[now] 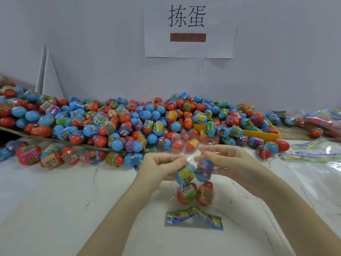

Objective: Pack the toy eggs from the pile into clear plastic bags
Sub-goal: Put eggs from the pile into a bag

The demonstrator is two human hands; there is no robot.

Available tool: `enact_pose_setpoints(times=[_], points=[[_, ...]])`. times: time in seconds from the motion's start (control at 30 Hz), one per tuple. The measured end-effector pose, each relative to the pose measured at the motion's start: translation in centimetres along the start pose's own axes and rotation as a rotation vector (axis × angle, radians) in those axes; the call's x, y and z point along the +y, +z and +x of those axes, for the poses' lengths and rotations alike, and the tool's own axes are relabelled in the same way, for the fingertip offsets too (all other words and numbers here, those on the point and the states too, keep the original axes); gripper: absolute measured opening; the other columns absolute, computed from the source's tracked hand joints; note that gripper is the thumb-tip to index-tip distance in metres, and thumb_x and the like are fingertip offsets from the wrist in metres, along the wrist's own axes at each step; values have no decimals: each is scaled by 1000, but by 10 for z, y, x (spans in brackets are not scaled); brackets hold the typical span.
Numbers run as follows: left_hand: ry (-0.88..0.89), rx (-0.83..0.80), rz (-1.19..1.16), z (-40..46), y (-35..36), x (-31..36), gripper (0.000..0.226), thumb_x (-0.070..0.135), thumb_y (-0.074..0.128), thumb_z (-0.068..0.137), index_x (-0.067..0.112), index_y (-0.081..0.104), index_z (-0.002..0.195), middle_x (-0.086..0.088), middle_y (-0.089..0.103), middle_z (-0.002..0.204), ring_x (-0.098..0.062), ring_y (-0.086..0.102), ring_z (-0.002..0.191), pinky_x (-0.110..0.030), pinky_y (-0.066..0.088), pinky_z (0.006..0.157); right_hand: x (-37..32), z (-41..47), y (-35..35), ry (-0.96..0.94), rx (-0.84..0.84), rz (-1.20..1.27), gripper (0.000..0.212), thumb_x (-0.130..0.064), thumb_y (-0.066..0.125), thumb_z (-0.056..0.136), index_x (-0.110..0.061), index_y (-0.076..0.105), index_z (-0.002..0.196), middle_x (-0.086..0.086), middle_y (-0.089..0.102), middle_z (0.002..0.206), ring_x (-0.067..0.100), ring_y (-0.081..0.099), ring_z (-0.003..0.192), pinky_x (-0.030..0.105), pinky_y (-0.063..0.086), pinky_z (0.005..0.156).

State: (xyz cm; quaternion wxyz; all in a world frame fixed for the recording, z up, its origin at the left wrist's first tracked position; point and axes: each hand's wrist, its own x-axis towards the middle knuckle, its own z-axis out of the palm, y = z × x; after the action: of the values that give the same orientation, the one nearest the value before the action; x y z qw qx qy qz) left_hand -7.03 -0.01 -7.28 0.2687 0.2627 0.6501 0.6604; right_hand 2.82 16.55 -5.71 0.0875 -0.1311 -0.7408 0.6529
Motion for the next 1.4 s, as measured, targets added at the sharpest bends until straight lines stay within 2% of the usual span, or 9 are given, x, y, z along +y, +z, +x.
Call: enact_pose_setpoints(times=[0.13, 0.27, 0.43, 0.6, 0.73, 0.9, 1.03, 1.23, 1.4], points=[[-16, 35, -63, 2, -1, -2, 11, 13, 67, 78, 3, 73, 78, -5, 72, 71, -10, 66, 61, -18, 52, 56, 0, -2, -4, 28, 20, -29, 40, -41, 69, 59, -17, 72, 92, 2, 74, 85, 13, 69, 71, 18, 53, 59], [-18, 45, -92, 3, -2, -3, 31, 30, 70, 62, 6, 74, 81, -6, 74, 79, -11, 68, 68, -18, 54, 61, 1, 0, -1, -9, 99, -16, 7, -25, 68, 74, -22, 74, 72, 2, 73, 74, 8, 68, 61, 14, 51, 52], [-39, 16, -87, 4, -7, -4, 35, 41, 68, 57, 17, 74, 82, 1, 74, 78, -6, 68, 67, -17, 53, 62, 2, 3, 0, -31, 158, -68, 11, -16, 64, 83, -16, 73, 78, 2, 73, 73, 11, 68, 61, 15, 52, 54], [-34, 26, -105, 4, -12, -3, 12, 27, 68, 68, 21, 75, 76, 3, 75, 83, -8, 70, 71, -15, 52, 59, 1, 4, 2, 28, 164, -34, 13, -21, 63, 84, -9, 69, 84, 8, 71, 79, 14, 67, 66, 20, 56, 61], [-14, 62, -73, 5, -8, -5, 11, 16, 63, 83, 15, 73, 82, 4, 75, 83, -5, 68, 67, -14, 53, 60, 1, 1, 8, 24, 108, -55, 40, -43, 68, 60, -18, 66, 91, -8, 72, 72, 6, 67, 65, 18, 54, 58], [-29, 140, -105, 8, -6, -5, 9, 13, 61, 86, 10, 69, 82, 4, 74, 77, -6, 68, 62, -14, 52, 56, 2, 1, 6, -10, 65, 6, 25, -39, 70, 61, -20, 75, 75, -2, 70, 71, 10, 67, 67, 19, 54, 61], [-35, 154, -88, 10, -3, -4, 9, 11, 57, 89, 8, 64, 85, 10, 73, 71, -5, 67, 58, -17, 52, 51, 3, 0, 3, 44, 30, 83, 25, -37, 65, 66, -20, 76, 80, 5, 73, 83, 13, 69, 72, 18, 53, 59], [-16, 129, -30, 8, -2, -5, 5, 15, 62, 86, 12, 66, 83, 8, 72, 66, -3, 64, 54, -15, 51, 51, 1, -1, 4, 50, 24, 98, 22, -34, 61, 70, -23, 77, 80, 8, 73, 86, 16, 70, 75, 20, 54, 62], [-15, 151, -76, 8, -5, -7, 7, 12, 64, 83, 7, 69, 85, 3, 73, 69, -8, 67, 57, -16, 53, 54, 1, 1, 6, 6, 168, 26, 10, -27, 68, 73, -22, 76, 74, 3, 73, 74, 9, 67, 65, 15, 52, 56]])
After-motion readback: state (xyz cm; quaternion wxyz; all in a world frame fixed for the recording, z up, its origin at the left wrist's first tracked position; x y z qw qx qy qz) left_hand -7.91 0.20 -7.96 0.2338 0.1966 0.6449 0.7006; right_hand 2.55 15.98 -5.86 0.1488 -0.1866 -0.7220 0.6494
